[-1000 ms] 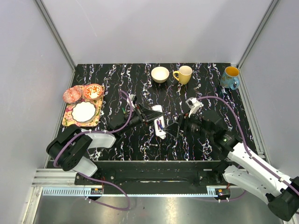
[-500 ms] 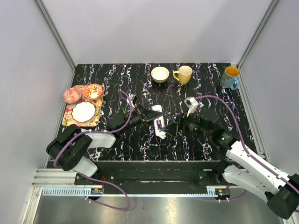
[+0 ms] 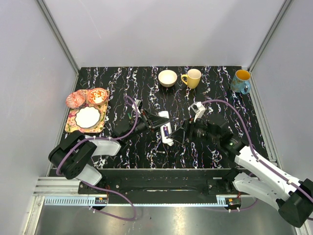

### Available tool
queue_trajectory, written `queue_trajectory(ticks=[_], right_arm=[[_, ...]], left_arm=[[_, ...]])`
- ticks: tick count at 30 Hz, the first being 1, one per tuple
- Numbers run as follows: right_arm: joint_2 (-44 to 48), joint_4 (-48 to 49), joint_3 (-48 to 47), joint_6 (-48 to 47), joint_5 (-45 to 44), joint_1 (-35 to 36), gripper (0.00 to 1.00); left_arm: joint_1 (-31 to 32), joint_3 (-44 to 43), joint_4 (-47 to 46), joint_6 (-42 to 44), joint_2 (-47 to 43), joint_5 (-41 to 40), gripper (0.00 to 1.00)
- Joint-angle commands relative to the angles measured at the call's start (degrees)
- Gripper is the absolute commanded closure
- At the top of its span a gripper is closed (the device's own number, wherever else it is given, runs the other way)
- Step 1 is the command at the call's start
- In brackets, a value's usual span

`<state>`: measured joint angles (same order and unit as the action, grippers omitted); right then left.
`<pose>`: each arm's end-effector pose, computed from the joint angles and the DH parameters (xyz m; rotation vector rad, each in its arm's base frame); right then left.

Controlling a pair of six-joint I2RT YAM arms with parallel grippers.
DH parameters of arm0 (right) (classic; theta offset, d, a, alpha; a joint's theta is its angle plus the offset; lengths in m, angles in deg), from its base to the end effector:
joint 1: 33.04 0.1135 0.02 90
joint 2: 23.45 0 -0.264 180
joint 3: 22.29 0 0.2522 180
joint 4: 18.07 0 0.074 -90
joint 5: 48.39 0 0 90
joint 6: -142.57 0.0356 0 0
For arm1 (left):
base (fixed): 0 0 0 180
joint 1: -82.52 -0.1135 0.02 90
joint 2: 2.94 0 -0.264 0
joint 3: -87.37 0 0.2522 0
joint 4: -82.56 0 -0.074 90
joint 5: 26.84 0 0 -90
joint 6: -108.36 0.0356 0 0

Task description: Load the batteries into the remote control

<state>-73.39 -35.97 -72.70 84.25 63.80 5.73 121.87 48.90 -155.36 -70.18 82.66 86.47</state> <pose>0.1509 0.1384 0.2856 -0.4142 1.9934 1.1762 0.2046 -0.1860 0.2119 -0.3280 1.7532 -2.0359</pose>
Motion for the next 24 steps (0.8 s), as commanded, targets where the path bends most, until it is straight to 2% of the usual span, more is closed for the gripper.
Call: queue_trajectory(ticks=[1, 24], right_arm=[[-0.6, 2.4, -3.0, 1.6, 0.0, -0.6, 0.25], [-4.6, 1.8, -4.3, 3.9, -0.1, -0.5, 0.27]], left_arm=[[0.1, 0.2, -23.2, 0.8, -1.5, 0.8, 1.00], [0.7, 0.0, -23.2, 1.4, -1.6, 1.0, 1.00]])
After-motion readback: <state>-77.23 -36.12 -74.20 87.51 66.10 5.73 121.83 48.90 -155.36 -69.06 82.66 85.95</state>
